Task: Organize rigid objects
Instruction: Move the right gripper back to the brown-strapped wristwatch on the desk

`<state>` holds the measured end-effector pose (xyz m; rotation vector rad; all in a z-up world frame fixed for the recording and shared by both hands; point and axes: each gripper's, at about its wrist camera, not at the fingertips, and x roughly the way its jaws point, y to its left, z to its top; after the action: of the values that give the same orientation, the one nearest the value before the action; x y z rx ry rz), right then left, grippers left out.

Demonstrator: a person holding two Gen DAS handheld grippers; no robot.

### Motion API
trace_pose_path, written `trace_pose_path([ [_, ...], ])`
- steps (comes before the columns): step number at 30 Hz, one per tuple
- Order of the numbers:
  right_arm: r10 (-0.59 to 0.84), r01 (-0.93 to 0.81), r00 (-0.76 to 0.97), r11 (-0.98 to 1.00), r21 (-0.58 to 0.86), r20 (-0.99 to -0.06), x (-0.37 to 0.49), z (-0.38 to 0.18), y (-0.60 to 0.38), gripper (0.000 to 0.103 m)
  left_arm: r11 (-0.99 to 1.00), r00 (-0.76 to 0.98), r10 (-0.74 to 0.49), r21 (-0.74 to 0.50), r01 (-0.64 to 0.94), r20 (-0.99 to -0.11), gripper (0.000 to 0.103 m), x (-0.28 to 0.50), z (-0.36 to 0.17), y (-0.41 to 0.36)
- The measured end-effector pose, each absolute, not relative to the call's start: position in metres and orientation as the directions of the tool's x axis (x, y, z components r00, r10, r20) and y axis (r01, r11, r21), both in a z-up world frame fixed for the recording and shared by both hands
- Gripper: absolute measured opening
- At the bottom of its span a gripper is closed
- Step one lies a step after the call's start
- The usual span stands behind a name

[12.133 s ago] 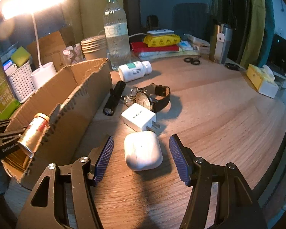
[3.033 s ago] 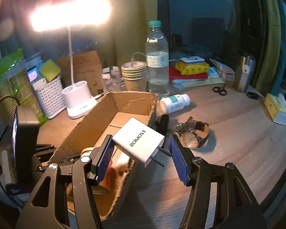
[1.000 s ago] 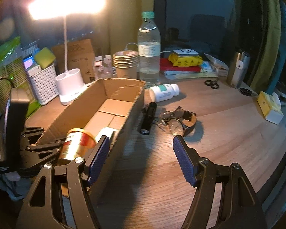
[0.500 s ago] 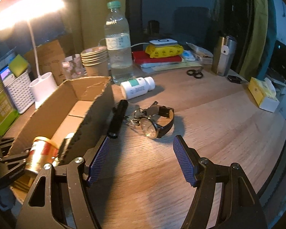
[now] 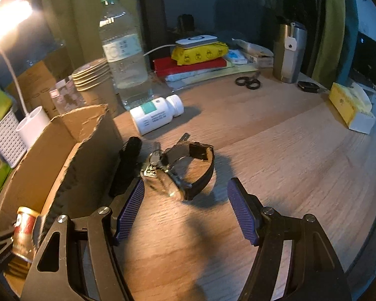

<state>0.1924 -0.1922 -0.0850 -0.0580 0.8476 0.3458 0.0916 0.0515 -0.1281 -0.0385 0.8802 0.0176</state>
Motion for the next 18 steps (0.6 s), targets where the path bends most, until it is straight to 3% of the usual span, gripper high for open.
trace_pose_path([
  [18, 0.273, -0.320, 0.577, 0.943, 0.094, -0.769, 0.219, -0.101, -0.182, 0.072, 0.999, 0.637, -0.001, -0.027, -0.031, -0.771, 0.011, 0.092, -0.128, 0.051],
])
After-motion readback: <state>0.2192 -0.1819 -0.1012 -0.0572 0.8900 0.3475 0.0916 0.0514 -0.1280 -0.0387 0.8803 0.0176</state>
